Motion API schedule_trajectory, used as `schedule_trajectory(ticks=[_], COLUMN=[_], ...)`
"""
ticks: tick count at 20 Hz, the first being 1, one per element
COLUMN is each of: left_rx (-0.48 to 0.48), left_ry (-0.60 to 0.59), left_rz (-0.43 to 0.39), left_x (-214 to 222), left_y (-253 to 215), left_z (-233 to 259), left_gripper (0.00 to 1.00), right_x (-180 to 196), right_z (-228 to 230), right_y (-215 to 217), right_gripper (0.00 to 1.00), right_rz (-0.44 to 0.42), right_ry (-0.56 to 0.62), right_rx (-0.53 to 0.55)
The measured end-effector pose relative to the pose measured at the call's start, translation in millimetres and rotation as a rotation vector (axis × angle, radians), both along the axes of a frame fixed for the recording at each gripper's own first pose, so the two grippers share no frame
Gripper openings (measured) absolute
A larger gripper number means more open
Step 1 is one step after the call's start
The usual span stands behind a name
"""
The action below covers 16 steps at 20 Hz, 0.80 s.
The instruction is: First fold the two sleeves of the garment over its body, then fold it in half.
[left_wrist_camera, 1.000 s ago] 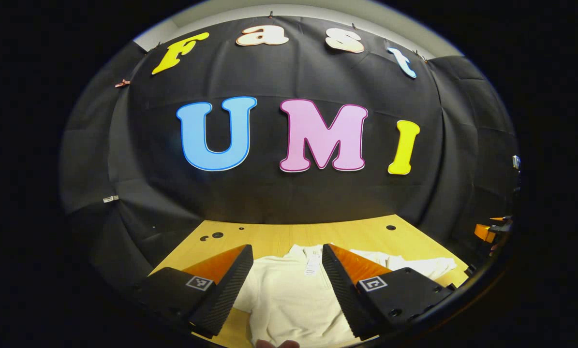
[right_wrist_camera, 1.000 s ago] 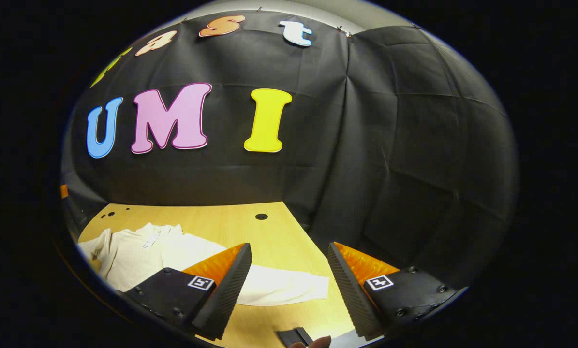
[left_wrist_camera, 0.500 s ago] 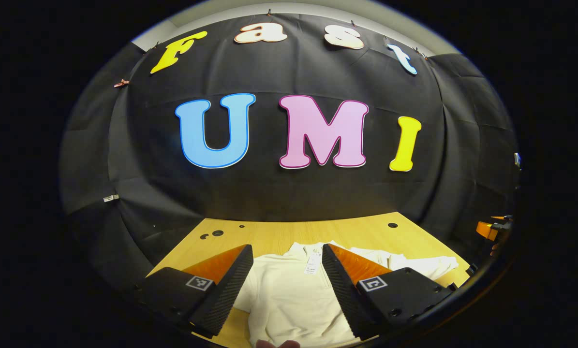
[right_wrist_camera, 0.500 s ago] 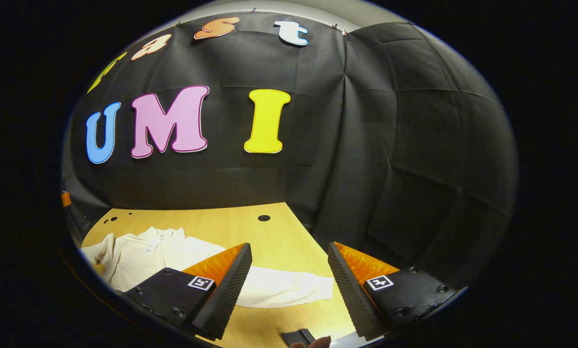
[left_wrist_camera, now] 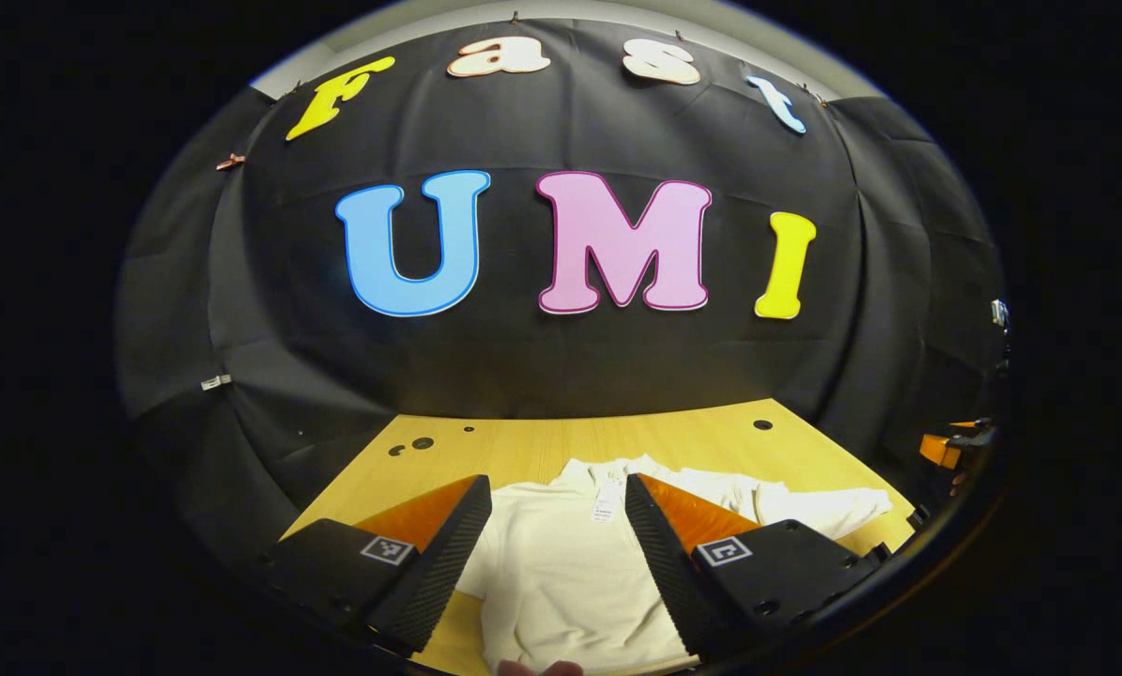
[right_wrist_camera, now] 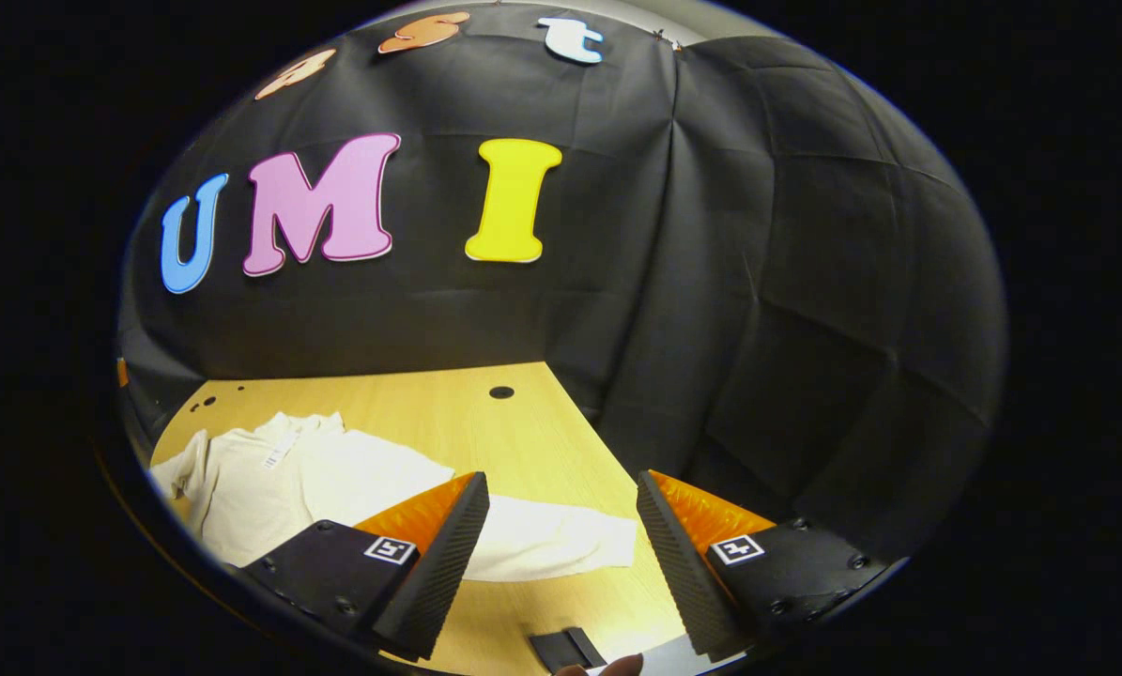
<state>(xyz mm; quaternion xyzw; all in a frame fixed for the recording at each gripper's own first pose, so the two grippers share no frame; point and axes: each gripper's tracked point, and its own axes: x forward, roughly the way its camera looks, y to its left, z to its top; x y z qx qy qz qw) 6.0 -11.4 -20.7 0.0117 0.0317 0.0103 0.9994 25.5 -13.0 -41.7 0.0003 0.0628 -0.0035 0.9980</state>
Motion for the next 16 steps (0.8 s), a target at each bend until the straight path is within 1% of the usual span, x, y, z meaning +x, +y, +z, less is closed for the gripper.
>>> schedule_trajectory(ticks=[1, 4, 7, 10, 13, 16], left_rx=[0.003, 0.014, 0.025, 0.039, 0.056, 0.06], left_ry=[0.005, 0.024, 0.042, 0.056, 0.062, 0.081], left_rz=[0.003, 0.009, 0.015, 0.026, 0.039, 0.058], left_x=[0, -1, -2, -5, -8, -9], left_y=[-1, -3, -5, -8, -8, -8], left_z=[-2, -8, -14, -17, -20, -25], left_gripper=[0.94, 0.94, 0.94, 0.94, 0.93, 0.94], right_x=[4, 16, 33, 53, 66, 81], right_z=[-8, -38, -71, -95, -125, -143], right_y=[-1, 3, -5, -17, -38, -45], right_gripper=[0.98, 0.98, 0.98, 0.98, 0.98, 0.98], right_rz=[0.003, 0.049, 0.055, 0.018, -0.031, -0.036], right_ry=[0.026, 0.109, 0.194, 0.255, 0.327, 0.369], right_rx=[0.003, 0.012, -0.009, 0.001, 0.05, 0.045])
